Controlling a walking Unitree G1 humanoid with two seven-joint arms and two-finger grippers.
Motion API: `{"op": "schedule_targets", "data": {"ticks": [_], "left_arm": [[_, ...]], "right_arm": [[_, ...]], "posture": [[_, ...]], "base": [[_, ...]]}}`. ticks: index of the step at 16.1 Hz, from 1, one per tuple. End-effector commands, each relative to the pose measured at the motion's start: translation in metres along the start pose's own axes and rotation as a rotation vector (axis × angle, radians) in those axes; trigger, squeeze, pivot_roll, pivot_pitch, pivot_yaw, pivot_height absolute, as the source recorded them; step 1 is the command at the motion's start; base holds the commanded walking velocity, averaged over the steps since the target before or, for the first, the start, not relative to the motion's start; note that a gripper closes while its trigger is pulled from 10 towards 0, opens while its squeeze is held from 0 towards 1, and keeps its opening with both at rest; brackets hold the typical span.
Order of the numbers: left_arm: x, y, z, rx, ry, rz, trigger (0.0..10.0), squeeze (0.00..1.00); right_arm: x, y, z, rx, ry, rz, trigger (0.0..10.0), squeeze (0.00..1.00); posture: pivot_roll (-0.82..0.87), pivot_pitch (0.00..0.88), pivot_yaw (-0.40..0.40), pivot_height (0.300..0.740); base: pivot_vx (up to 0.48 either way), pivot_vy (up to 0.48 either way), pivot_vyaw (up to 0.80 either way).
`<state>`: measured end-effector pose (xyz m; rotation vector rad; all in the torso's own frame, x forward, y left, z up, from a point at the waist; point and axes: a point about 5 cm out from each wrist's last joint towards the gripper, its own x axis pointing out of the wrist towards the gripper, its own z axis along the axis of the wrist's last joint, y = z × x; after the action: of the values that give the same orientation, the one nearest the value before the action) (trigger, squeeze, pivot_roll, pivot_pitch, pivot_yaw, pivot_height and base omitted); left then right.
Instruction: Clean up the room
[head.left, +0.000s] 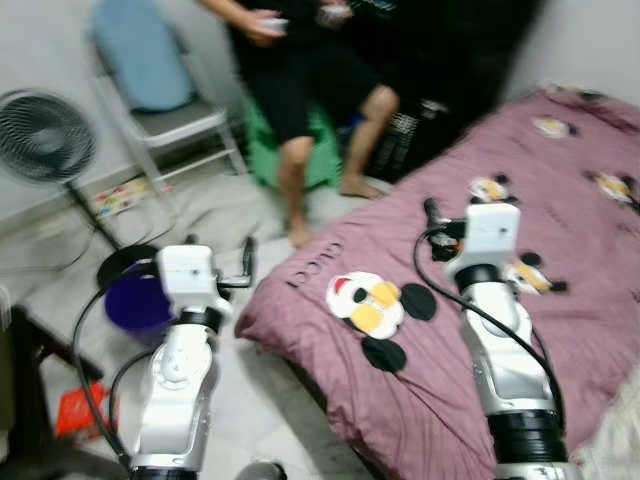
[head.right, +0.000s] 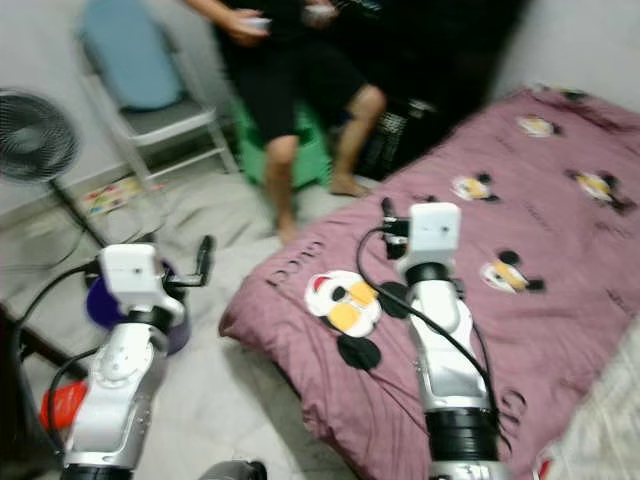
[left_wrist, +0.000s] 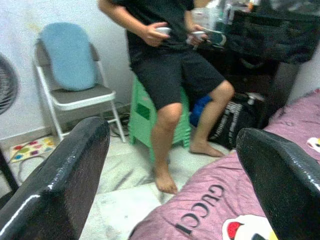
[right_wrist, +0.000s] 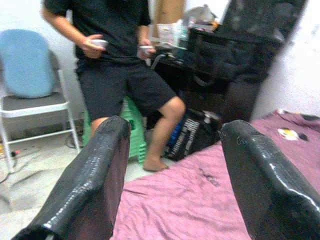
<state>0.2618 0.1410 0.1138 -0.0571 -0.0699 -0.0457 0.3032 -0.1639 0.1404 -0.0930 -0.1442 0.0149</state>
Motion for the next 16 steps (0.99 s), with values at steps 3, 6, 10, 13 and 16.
{"op": "schedule_targets", "data": {"ticks": [3, 6, 10, 13, 16], "left_arm": [[0.0001, 0.0084, 0.0018, 0.025, -0.009, 0.026, 10.0, 0.0], [0.0006, 0.0078, 0.0018, 0.025, -0.011, 0.025, 10.0, 0.0], [0.0012, 0.0063, 0.0013, 0.023, -0.008, 0.021, 10.0, 0.0], [0.0016, 0.0062, 0.0013, 0.022, -0.01, 0.021, 10.0, 0.0], [0.0012, 0.0042, 0.0017, 0.018, -0.014, 0.003, 10.0, 0.0]], "right_arm": [[0.0016, 0.0119, 0.0033, 0.016, -0.017, 0.042, 10.0, 0.0], [0.0008, 0.0132, 0.0032, 0.016, -0.018, 0.05, 10.0, 0.0], [0.001, 0.0133, 0.0027, 0.015, -0.015, 0.056, 10.0, 0.0], [0.001, 0.0137, 0.0023, 0.014, -0.015, 0.057, 10.0, 0.0], [0.0011, 0.0137, 0.0019, 0.01, -0.015, 0.06, 10.0, 0.0]], "posture": [[-0.05, 0.0, 0.021, 0.74], [-0.05, 0.0, 0.021, 0.74], [-0.06, 0.0, 0.021, 0.74], [-0.05, 0.0, 0.02, 0.74], [-0.05, 0.0, 0.019, 0.74]], "base": [[0.0, 0.0, 0.77], [0.0, 0.0, 0.77], [0.0, 0.0, 0.77], [0.0, 0.0, 0.77], [0.0, 0.0, 0.68]]}}
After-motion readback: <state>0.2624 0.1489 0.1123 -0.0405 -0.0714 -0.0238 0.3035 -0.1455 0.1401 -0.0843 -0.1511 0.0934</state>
